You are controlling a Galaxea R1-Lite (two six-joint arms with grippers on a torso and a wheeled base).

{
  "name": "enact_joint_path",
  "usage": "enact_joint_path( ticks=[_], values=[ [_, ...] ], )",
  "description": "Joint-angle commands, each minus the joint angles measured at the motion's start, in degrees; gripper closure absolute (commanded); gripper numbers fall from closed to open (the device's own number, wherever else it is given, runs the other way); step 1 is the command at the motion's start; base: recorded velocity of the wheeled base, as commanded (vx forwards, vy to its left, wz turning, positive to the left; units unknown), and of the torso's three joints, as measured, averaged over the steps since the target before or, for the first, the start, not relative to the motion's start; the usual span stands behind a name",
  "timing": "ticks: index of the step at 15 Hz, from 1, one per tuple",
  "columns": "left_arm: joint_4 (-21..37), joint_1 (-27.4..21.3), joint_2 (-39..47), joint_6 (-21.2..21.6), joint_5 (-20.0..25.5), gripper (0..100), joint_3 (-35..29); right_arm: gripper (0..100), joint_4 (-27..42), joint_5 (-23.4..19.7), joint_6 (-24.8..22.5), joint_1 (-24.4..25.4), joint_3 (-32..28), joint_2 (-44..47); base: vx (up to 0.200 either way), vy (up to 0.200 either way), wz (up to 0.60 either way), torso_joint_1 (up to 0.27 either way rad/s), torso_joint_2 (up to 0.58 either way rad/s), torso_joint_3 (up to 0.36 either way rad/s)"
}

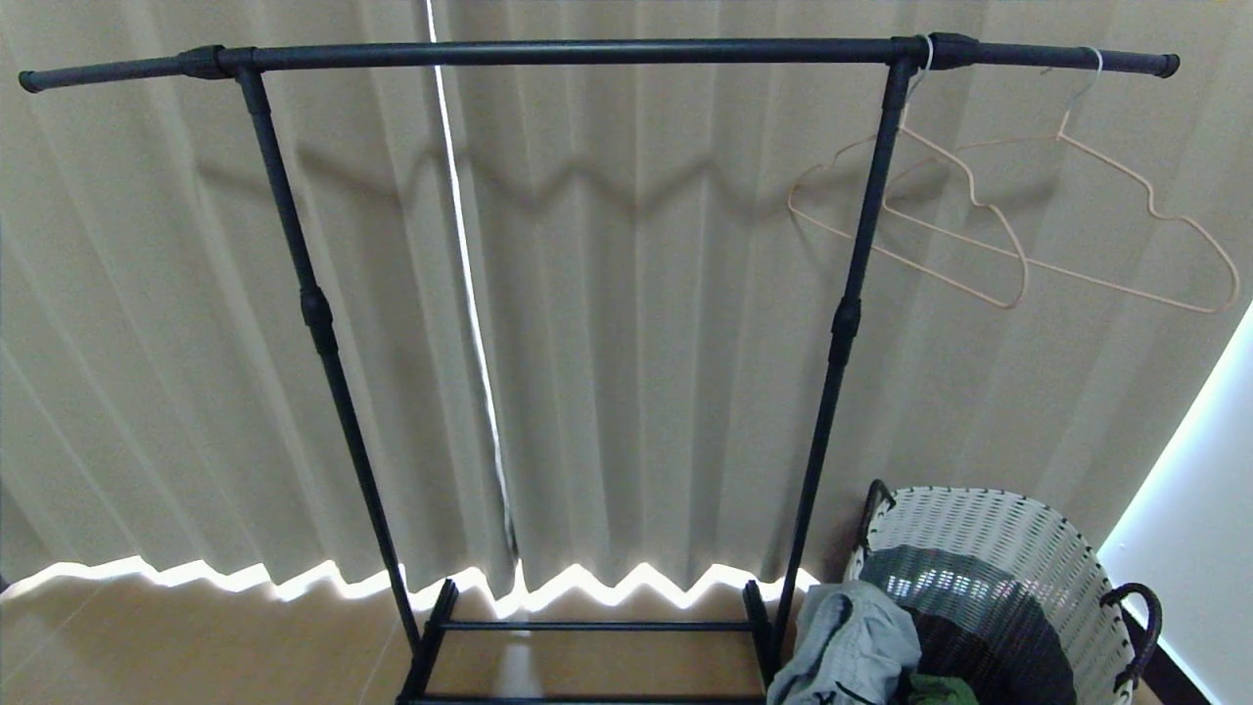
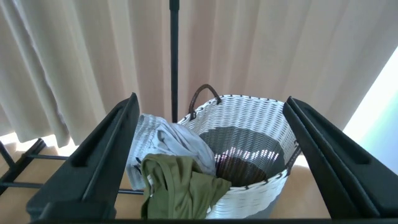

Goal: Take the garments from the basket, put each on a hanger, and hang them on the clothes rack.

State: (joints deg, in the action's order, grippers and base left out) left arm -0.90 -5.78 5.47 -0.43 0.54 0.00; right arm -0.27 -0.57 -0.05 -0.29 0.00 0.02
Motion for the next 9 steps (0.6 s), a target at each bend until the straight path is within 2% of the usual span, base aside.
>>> enact_joint_path(
  ticks=[1,5,9],
  values=[
    [0.0,0.1,0.0,0.0,0.0,0,0.0,0,0.0,0.0,0.0,-0.1,0.0,0.0,0.000,0.000,0.00,-0.066,0.21,0.149],
    [0.0,0.0,0.0,0.1,0.0,0,0.0,0,0.1,-0.1,-0.1,-0.1,0.0,0.0,0.000,0.000,0.00,-0.091,0.35,0.245],
    [0.0,0.0,0.0,0.1,0.1,0,0.0,0,0.1,-0.4,-0.5,-0.1,0.0,0.0,0.000,0.000,0.00,-0.018,0.08,0.050]
  ],
)
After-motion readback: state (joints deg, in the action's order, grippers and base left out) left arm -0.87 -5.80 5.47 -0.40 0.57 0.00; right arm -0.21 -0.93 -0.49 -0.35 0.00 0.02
